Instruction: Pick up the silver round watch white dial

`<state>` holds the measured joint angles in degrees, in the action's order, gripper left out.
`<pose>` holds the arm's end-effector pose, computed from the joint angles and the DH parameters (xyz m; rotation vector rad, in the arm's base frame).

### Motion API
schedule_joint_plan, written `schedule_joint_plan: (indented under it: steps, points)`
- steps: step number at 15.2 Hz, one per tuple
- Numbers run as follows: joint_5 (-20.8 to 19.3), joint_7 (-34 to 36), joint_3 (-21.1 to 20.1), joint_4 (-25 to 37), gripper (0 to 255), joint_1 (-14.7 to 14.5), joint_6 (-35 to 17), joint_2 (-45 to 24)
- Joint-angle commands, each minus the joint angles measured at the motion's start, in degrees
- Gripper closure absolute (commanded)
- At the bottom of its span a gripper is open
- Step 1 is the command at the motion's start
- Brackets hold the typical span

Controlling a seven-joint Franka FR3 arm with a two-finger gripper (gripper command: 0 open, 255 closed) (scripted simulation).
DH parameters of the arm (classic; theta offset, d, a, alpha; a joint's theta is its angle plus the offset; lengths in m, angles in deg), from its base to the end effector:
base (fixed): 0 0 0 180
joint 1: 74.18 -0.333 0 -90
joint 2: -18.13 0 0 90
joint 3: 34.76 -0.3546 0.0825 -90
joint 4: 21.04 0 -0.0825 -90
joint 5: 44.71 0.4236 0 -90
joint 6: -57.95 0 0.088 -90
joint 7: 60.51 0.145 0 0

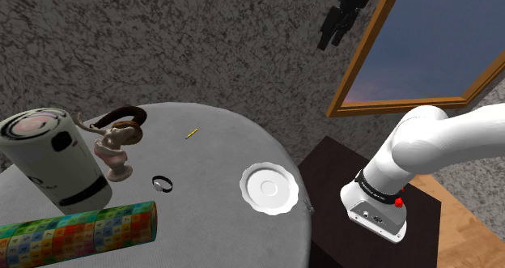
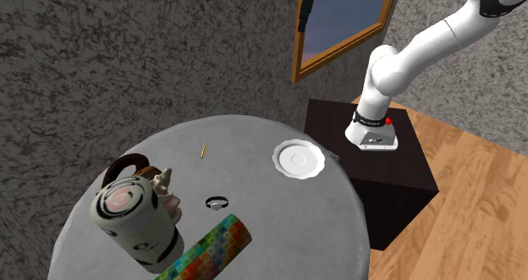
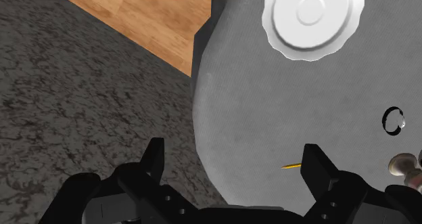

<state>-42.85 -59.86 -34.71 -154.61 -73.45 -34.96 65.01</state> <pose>0.3189 0.0001 0.6079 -3.1038 0.0382 -0.1687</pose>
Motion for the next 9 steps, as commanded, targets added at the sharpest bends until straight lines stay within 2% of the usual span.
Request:
schedule_joint_plan:
  steps: [1, 9]
  points:
    - [0.00, 0.00, 0.00, 0.00, 0, 0.00, 0.00, 0.00]
    - [4.19, 4.89, -6.42, -3.40, 0, -3.09, -11.03, -8.49]
